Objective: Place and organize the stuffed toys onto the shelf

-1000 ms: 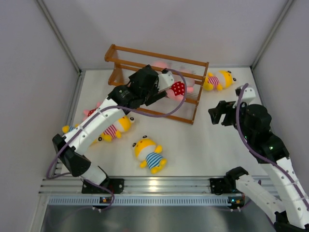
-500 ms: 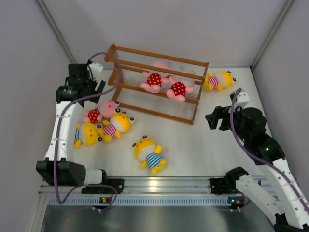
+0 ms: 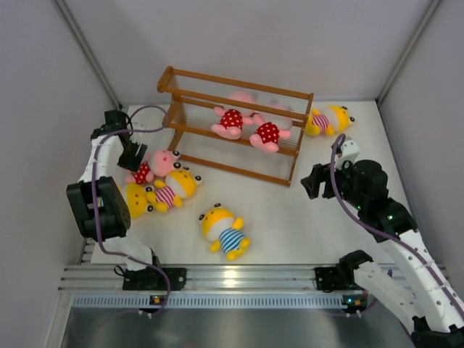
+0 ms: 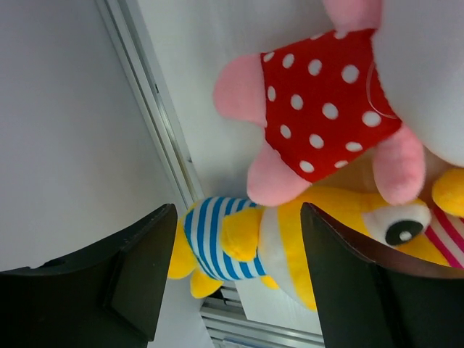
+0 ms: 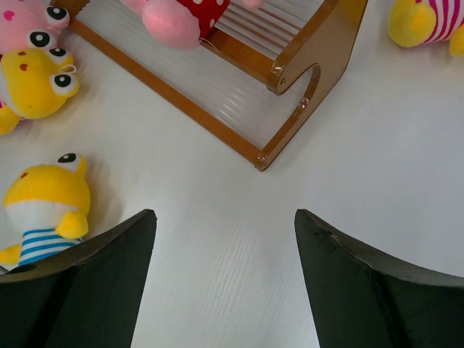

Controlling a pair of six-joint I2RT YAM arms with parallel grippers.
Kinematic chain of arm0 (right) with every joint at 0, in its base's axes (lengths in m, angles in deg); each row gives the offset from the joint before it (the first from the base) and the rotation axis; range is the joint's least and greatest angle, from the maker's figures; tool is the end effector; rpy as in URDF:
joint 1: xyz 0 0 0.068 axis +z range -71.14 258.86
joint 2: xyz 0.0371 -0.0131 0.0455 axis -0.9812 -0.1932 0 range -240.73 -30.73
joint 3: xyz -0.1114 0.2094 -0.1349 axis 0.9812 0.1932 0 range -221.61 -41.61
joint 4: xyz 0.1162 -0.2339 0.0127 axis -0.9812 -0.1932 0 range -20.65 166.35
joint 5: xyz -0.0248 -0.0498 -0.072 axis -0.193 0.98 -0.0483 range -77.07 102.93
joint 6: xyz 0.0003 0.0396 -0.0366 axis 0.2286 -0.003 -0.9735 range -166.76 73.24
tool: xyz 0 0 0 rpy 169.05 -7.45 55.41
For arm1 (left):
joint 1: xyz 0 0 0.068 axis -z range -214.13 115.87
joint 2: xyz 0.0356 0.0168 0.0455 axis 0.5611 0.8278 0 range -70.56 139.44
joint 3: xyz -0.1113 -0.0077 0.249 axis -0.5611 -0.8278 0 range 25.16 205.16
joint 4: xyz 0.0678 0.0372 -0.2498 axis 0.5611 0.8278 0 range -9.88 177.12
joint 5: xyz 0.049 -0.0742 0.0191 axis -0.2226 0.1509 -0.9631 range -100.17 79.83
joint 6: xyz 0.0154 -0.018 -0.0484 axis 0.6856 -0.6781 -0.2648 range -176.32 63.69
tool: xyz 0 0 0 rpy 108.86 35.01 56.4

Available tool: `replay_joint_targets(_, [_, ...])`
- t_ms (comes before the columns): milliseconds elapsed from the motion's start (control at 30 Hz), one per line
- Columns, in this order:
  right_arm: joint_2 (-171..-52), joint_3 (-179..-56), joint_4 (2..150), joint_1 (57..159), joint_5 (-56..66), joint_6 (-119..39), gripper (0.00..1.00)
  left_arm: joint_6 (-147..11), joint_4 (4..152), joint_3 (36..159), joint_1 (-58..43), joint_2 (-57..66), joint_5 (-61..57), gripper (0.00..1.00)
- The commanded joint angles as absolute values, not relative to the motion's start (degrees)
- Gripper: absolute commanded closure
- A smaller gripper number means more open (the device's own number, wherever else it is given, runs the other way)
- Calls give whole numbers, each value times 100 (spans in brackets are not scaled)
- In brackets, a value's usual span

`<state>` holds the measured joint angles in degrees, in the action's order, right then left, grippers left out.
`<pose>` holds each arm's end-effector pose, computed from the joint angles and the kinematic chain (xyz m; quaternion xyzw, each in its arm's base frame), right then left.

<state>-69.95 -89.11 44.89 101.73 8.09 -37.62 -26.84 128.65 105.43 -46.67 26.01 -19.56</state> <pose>0.1371 0.0609 0.3321 -0.1228 0.8252 0.1856 0.5191 0.3392 0.0814 0.2658 0.1256 0.9647 0.1524 0.1741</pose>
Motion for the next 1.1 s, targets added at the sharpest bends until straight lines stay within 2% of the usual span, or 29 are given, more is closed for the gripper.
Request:
replay_joint_targets(0, [-6861,-8925,4761,10250,730,-3929,23,-2818,12372,10821,-4819,2874,-2292,27])
replay_joint_targets(100, [-6923,-8942,4796,10259,695,-3973,22,-3029,12371,11067,-4969,3147,-1976,30])
replay_joint_targets(367, [-7274,-9029,4867,10250,616,-4113,22,-3758,12363,11244,-5083,3122,-1818,29])
replay_joint_targets(433, [-7545,-9231,4771,10250,572,-4166,22,-4101,12363,11261,-5302,3156,-1677,34])
replay_joint_targets(567, [-7915,-9679,4481,10250,563,-4150,23,-4444,12029,10990,-5558,3148,-1475,36])
replay_joint_targets(867, [-8162,-10067,4471,10250,783,-3166,28,-4620,11906,10602,-5751,3376,-192,37])
replay_joint_targets(1067, [-8057,-10216,4296,10250,924,-2919,31,-4534,11906,10119,-5953,2631,502,36])
